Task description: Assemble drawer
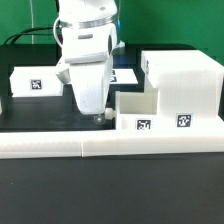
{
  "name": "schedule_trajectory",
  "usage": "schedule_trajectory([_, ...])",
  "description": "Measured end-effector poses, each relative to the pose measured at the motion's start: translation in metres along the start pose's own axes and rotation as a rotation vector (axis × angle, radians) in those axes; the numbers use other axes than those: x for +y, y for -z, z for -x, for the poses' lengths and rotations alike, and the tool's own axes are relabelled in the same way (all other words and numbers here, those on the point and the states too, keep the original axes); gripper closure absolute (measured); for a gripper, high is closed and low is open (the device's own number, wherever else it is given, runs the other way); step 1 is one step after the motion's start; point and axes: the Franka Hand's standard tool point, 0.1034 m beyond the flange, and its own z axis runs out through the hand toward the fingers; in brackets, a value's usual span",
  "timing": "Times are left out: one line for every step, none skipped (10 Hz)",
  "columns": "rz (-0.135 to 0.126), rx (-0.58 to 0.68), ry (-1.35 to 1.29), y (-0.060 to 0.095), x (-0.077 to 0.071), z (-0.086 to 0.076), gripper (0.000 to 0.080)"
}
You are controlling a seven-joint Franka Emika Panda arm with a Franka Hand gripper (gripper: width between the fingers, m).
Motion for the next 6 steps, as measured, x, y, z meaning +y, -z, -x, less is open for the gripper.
schedule_trajectory([0.015, 0.002, -0.032, 0.0001, 0.0012, -0.0001, 0.015])
schedule_trajectory([0.013, 0.002, -0.027, -0.0005, 0.0006, 0.0002, 0.015])
schedule_trajectory([0.012, 0.002, -0.027, -0.0006, 0.0006, 0.0002, 0.015])
schedule_trajectory([0.012, 0.002, -0.022, -0.0005, 0.0007, -0.0002, 0.015])
schedule_trajectory([0.012, 0.0, 0.012, 0.0008, 0.0022, -0.0003, 0.015])
schedule_trajectory([0.009, -0.001, 0.038, 0.0003, 0.0018, 0.0004, 0.015])
